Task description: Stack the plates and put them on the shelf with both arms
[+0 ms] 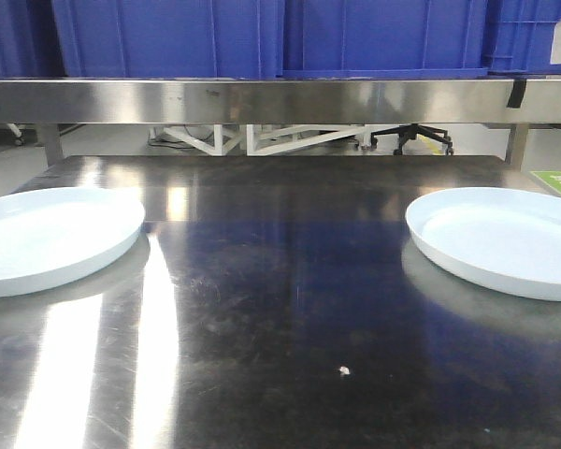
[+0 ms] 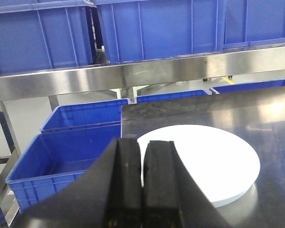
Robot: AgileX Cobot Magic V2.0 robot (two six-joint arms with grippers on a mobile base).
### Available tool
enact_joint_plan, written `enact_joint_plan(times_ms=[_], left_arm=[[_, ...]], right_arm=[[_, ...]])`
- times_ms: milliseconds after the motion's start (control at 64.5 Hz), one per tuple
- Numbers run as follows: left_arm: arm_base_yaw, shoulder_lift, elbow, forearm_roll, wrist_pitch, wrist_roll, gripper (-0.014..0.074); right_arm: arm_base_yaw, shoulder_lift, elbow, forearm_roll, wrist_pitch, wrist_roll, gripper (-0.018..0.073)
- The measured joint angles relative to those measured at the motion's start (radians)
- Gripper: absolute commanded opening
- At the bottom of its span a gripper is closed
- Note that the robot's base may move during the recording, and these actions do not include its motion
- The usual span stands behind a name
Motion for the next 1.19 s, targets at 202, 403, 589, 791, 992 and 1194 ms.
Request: enact_joint_plan(times_ms=[202, 403, 589, 791, 992, 1194], left_arm=[[0.000, 0.000, 0.000, 0.000, 0.000, 0.000, 0.0082], [0.000, 0.000, 0.000, 0.000, 0.000, 0.000, 0.0088], [0.000, 0.000, -0.006, 0.000, 0.002, 0.000, 0.0090], [0.000, 0.094, -0.108, 0.000, 0.047, 0.000, 0.0090], [0.000, 0.276, -0.253, 0.000, 0.179, 0.000, 0.0090], [0.000, 0.480, -0.366, -0.056, 0.230, 0.000, 0.0090]], right_arm=[[0.000, 0.000, 0.000, 0.000, 0.000, 0.000, 0.0048], [0.000, 0.000, 0.000, 0.000, 0.000, 0.000, 0.0048], [0.000, 0.000, 0.000, 0.000, 0.000, 0.000, 0.0048], [0.000, 0.000, 0.000, 0.000, 0.000, 0.000, 0.0048], [0.000, 0.000, 0.000, 0.000, 0.000, 0.000, 0.0048], [0.000, 0.000, 0.000, 0.000, 0.000, 0.000, 0.0048]])
